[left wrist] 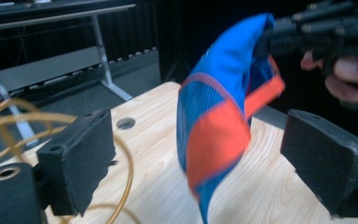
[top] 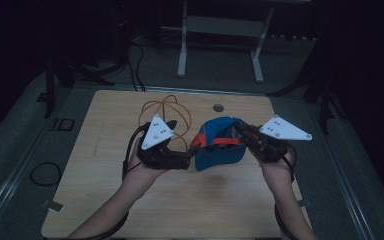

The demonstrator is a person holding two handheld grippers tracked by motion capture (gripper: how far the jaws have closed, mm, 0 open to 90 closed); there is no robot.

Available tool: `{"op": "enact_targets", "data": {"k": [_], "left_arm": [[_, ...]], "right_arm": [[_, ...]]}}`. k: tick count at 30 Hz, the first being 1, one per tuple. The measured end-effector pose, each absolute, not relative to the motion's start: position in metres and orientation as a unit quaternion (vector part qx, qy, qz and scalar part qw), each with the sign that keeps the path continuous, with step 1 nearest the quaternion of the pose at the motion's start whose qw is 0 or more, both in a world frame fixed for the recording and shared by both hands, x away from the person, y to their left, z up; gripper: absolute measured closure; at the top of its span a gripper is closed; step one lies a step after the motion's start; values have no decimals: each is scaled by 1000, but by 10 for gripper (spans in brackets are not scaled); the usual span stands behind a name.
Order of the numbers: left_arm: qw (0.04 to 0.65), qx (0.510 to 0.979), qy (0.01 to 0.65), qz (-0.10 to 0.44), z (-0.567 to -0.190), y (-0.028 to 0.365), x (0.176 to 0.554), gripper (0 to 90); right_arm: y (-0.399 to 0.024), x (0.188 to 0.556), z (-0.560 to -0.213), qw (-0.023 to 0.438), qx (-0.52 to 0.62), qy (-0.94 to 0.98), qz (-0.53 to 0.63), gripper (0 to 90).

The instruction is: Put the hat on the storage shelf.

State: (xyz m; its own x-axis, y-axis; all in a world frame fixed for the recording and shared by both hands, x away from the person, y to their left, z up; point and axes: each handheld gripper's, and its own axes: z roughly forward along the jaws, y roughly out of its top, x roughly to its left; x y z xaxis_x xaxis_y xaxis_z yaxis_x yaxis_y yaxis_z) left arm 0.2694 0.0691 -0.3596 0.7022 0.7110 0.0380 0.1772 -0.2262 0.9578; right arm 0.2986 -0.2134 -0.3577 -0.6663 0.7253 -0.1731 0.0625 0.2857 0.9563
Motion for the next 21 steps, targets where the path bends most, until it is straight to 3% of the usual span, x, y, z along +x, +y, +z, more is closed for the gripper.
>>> {"op": "enact_targets", "data": {"k": [8, 15, 21], "left_arm": [[533, 763, 276, 242, -360, 39, 285, 162], [520, 783, 261, 221, -365, 20, 291, 277], [500, 789, 272, 233, -369, 12, 296, 452]], "right_arm": [[-208, 291, -358, 308, 253, 742, 538, 875], [-201, 286, -357, 300, 245, 746, 542, 875], [-196, 283, -358, 300, 238, 748, 542, 875]]}}
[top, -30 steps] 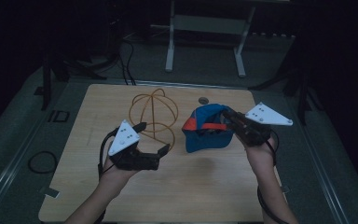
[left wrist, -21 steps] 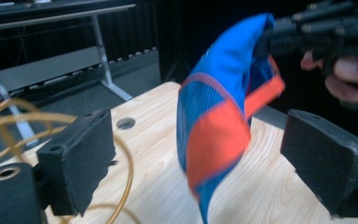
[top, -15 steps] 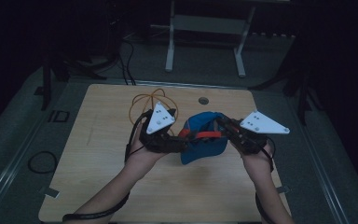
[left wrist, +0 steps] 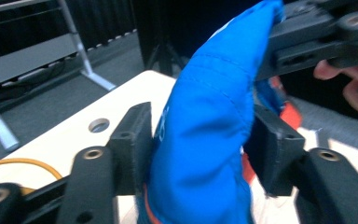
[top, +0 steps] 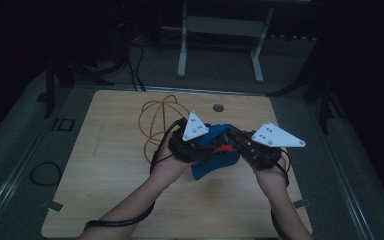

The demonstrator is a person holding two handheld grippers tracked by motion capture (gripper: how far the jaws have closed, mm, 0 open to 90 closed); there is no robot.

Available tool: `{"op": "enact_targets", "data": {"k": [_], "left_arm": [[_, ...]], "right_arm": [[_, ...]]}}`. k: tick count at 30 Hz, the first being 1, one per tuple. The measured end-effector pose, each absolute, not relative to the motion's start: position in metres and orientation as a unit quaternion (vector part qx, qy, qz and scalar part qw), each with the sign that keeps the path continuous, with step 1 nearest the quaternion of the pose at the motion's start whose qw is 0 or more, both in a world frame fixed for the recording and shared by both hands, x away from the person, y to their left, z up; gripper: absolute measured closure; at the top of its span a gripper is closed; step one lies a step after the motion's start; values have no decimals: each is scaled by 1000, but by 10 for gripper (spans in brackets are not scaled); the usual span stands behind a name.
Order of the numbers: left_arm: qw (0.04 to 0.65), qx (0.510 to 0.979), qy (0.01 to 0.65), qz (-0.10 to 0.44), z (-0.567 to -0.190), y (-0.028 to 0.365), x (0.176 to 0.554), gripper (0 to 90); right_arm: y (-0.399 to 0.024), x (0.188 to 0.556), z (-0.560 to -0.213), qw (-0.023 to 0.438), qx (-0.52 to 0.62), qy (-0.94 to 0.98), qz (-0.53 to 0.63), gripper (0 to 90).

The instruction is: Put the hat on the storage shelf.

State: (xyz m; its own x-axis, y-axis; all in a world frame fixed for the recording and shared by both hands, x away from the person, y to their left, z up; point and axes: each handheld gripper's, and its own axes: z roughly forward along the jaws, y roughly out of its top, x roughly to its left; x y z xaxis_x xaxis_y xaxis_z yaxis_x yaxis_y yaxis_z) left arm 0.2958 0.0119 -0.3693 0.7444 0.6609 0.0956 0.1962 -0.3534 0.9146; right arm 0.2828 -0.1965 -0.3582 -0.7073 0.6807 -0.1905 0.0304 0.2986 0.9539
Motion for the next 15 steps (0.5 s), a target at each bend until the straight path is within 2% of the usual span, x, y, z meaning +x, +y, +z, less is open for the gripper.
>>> {"op": "enact_targets", "data": {"k": [4, 7, 9, 15], "left_arm": [[484, 795, 269, 249, -370, 8, 296, 607], [484, 792, 268, 259, -370, 9, 297, 790], [483, 789, 266, 271, -369, 10, 296, 861], [474, 791, 244, 301, -367, 10, 293, 895]], "right_arm": [[-194, 279, -360, 299, 235, 749, 542, 875], [-194, 275, -360, 297, 231, 752, 542, 875], [-195, 273, -360, 294, 230, 753, 541, 874], [-197, 267, -363, 286, 229, 754, 545, 874]]}}
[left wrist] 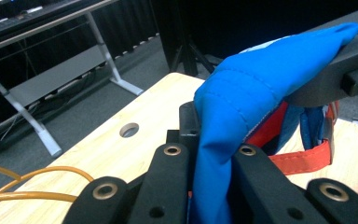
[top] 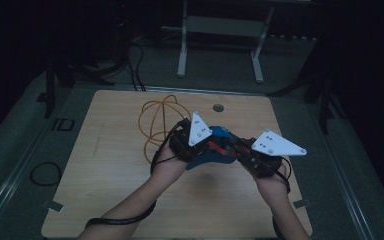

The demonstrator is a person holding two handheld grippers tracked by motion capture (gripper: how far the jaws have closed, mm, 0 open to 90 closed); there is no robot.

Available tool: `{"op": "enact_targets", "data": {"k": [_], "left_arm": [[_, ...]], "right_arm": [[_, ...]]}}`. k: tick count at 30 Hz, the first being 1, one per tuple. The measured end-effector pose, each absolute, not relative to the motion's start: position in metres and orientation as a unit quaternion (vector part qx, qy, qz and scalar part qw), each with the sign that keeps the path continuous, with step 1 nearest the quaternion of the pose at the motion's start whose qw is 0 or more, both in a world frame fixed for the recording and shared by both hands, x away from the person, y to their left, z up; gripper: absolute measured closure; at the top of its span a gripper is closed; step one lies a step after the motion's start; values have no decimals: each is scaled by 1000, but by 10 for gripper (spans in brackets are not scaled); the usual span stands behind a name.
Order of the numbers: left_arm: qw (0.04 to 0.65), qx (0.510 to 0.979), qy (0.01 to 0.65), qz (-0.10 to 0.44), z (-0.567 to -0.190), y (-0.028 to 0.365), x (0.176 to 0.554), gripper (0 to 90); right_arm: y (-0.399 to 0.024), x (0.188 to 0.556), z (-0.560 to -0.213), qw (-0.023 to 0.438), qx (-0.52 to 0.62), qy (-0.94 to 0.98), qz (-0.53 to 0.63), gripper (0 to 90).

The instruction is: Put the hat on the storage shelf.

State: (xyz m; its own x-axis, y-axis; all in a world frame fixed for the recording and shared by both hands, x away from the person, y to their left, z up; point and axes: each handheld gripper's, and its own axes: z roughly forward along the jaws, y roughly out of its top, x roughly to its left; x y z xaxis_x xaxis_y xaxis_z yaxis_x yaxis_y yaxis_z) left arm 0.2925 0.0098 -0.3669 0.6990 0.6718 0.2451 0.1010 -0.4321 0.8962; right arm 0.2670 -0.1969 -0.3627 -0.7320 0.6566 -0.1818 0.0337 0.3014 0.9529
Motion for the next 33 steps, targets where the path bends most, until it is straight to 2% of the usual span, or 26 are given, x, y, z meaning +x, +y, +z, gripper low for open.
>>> {"op": "enact_targets", "data": {"k": [5, 9, 14, 17, 21, 25, 29, 33], "left_arm": [[480, 790, 219, 313, -366, 10, 288, 897], [486, 788, 205, 319, -363, 14, 285, 897], [495, 786, 189, 318, -363, 22, 282, 897], [523, 776, 154, 318, -364, 30, 277, 896], [555, 757, 106, 328, -363, 42, 268, 896], [583, 747, 65, 312, -361, 57, 264, 896], [597, 749, 28, 287, -361, 68, 260, 895], [612, 752, -5, 246, -365, 77, 261, 895]], "right_arm": [[-201, 263, -363, 271, 229, 752, 556, 842], [-209, 253, -363, 262, 227, 744, 571, 742], [-218, 238, -359, 254, 210, 740, 586, 676], [-226, 231, -355, 252, 206, 732, 598, 648], [-241, 230, -350, 267, 214, 719, 605, 643], [-254, 233, -349, 282, 223, 712, 603, 644], [-256, 234, -354, 262, 224, 720, 603, 644], [-244, 232, -364, 222, 203, 742, 600, 643]]}}
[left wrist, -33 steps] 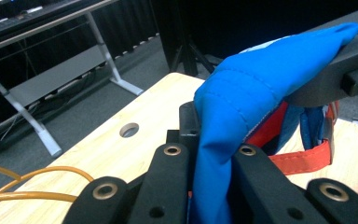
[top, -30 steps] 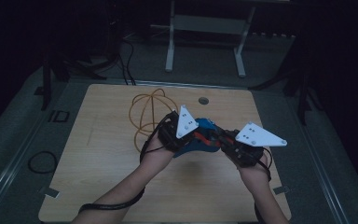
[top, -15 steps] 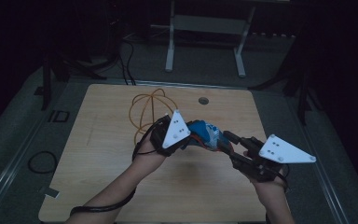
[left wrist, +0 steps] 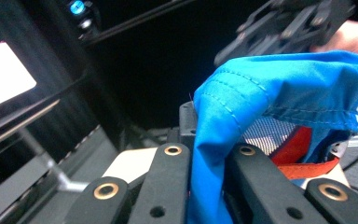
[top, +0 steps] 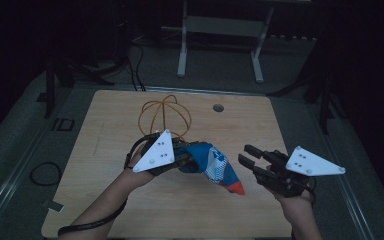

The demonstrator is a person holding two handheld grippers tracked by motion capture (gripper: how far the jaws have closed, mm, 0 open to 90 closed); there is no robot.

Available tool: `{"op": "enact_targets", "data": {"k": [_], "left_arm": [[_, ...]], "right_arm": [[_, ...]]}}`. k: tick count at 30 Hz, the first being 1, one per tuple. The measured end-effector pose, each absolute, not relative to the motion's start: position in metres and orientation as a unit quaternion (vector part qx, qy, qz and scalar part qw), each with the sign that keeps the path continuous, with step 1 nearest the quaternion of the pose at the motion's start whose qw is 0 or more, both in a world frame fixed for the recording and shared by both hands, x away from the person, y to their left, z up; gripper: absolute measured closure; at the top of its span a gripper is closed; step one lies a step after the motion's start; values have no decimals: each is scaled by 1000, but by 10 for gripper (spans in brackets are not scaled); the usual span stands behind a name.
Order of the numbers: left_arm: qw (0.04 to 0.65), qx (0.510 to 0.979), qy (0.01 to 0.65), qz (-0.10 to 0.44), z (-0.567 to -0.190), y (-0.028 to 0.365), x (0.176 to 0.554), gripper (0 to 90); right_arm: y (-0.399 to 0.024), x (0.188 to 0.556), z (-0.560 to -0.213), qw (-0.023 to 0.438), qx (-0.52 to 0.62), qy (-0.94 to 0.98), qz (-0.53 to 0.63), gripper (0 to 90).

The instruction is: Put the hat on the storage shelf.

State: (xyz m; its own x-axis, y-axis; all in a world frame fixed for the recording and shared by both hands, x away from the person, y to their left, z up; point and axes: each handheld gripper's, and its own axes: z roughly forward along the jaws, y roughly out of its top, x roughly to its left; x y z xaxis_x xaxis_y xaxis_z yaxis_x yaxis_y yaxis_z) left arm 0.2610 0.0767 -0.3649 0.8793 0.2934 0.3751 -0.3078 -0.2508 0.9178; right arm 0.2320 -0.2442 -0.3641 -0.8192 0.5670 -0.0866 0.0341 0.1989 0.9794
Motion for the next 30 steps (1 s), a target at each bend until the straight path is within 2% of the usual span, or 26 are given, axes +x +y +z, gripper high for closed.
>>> {"op": "enact_targets", "data": {"k": [4, 12, 14, 23, 30], "left_arm": [[629, 738, -34, 243, -368, 85, 259, 894], [702, 685, -71, 181, -365, 106, 257, 893], [713, 676, -80, 167, -364, 109, 256, 892], [719, 670, -128, 134, -360, 110, 247, 891], [714, 676, -125, 136, -364, 107, 247, 889]], "right_arm": [[-237, 231, -372, 197, 178, 756, 599, 643], [-223, 222, -380, 141, 143, 770, 605, 622], [-218, 215, -377, 125, 127, 769, 614, 592], [-194, 202, -369, 84, 77, 768, 630, 518], [-178, 206, -372, 73, 61, 777, 622, 547]]}}
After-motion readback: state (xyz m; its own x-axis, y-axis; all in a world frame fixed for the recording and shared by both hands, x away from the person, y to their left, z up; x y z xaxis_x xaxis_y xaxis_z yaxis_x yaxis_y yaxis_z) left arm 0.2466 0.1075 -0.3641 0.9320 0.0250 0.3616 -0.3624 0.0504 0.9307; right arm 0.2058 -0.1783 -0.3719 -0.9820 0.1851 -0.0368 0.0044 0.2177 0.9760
